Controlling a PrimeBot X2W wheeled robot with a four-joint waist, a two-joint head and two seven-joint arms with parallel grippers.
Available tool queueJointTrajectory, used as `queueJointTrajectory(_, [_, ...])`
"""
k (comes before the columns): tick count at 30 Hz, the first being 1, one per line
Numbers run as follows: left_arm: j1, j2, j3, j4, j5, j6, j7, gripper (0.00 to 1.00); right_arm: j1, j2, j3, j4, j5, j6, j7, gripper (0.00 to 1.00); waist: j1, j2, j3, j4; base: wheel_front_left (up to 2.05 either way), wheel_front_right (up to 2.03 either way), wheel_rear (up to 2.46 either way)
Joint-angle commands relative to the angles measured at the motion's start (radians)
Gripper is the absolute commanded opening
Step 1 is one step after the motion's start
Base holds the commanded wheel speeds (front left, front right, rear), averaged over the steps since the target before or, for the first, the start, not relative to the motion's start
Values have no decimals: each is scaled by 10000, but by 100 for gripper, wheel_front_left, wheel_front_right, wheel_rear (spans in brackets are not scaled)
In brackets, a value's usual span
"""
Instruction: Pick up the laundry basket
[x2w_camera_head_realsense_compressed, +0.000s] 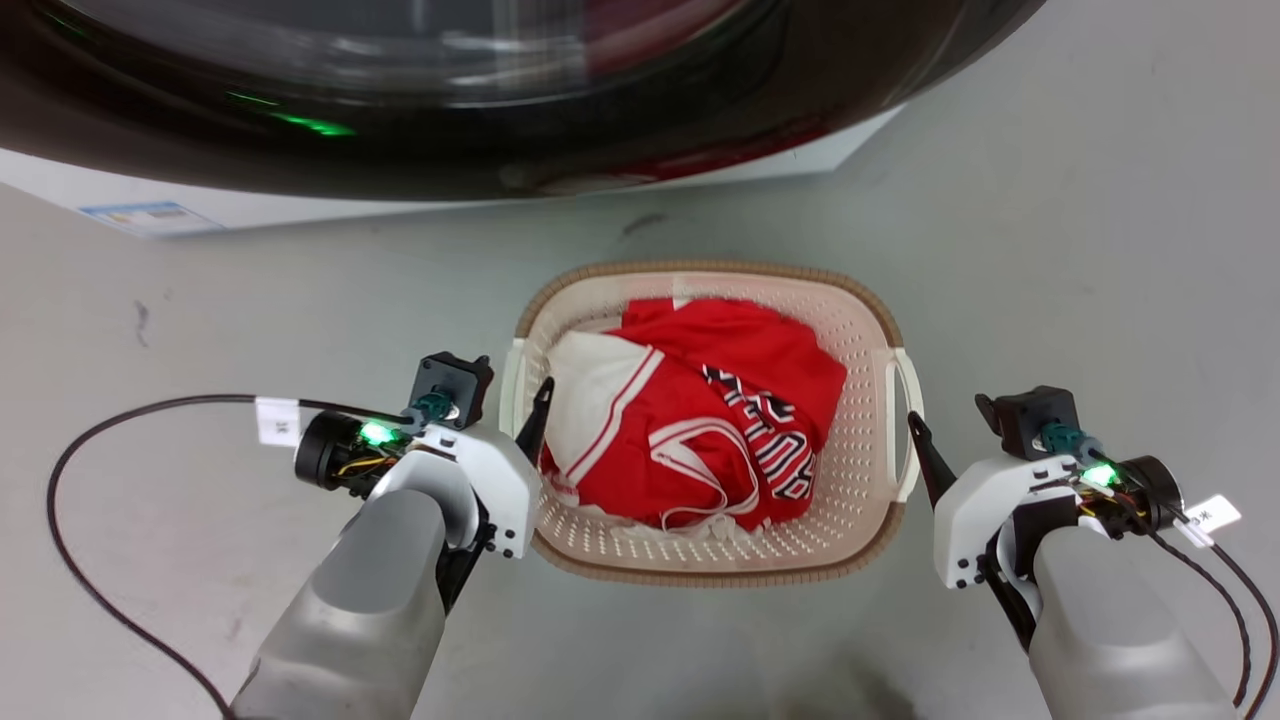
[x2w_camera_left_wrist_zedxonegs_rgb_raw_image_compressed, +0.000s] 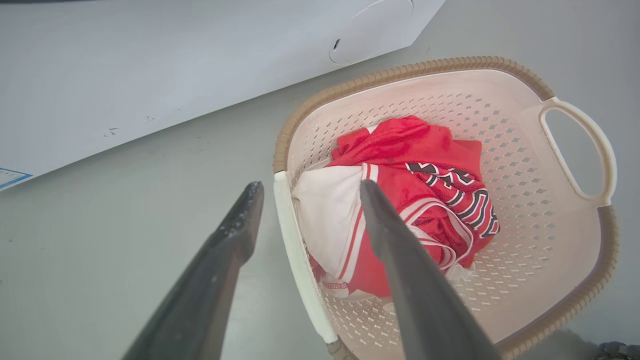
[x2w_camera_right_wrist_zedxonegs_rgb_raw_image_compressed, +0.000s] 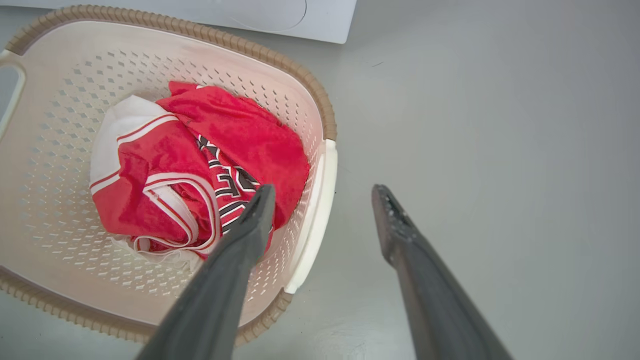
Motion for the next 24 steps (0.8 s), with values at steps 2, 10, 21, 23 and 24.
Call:
queueJointTrajectory(2, [-295,38,-293,316,-199,-7,-28,100,-349,-22,64,343,58,-7,-21,100,-2,0,397,-90,0,0,0])
queueJointTrajectory(10, [-961,134,-1195,1066,-888,-7,20,100,-1022,-22,426,1257,521,-7,-21,100,-2,0,1229,-117,0,0,0])
queueJointTrajectory(21, [-1589,379,-1889,1521,-1472,-8,-2,100,-1614,-21,1554,1794,1740,-7,-21,100,-2,0,2124,-126,0,0,0])
queueJointTrajectory(23, [-1661,403,-1974,1556,-1544,-8,-10,100,-1662,-20,1763,1835,1924,-7,-21,100,-2,0,2253,-138,0,0,0])
queueJointTrajectory(24, [-1708,424,-2015,1570,-1569,-8,-12,100,-1705,-20,1861,1847,2000,-7,-21,100,-2,0,2324,-147,0,0,0])
